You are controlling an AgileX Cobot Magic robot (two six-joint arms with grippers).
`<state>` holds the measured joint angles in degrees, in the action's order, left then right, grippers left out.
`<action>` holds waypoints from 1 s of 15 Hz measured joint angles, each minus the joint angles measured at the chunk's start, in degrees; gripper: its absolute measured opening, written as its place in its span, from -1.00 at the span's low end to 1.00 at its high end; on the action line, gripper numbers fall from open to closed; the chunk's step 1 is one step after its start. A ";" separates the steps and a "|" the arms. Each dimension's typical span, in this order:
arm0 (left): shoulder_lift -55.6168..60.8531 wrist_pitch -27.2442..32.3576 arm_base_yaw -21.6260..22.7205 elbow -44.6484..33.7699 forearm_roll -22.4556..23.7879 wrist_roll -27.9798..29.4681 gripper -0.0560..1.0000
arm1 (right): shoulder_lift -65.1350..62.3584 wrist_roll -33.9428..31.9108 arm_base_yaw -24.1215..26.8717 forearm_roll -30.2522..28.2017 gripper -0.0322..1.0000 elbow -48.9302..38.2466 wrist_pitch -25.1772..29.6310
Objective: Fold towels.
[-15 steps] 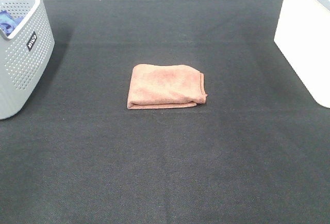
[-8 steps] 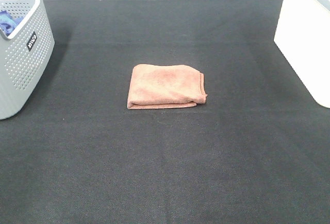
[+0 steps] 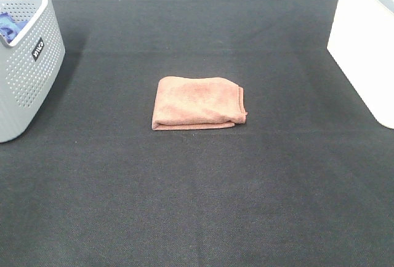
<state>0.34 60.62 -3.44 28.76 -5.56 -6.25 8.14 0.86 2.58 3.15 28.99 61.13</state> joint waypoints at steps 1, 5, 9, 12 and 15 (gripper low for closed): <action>0.00 0.00 0.00 0.00 0.00 0.00 0.19 | 0.00 0.00 0.00 0.00 0.53 0.00 0.00; 0.00 0.00 0.00 0.00 0.00 0.00 0.19 | -2.64 0.00 0.00 0.00 0.53 0.00 0.00; 0.00 0.00 0.00 0.00 0.00 0.00 0.19 | -8.08 0.00 0.00 0.00 0.53 0.00 0.00; 0.00 0.00 0.00 0.00 0.00 0.00 0.19 | -8.25 0.00 0.00 0.00 0.53 0.00 0.00; 0.00 0.00 0.00 0.00 0.00 0.00 0.19 | -8.25 0.00 0.00 0.00 0.53 0.00 0.00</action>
<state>0.34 60.62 -3.44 28.76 -5.56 -6.25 -0.11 0.86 2.58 3.15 28.99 61.13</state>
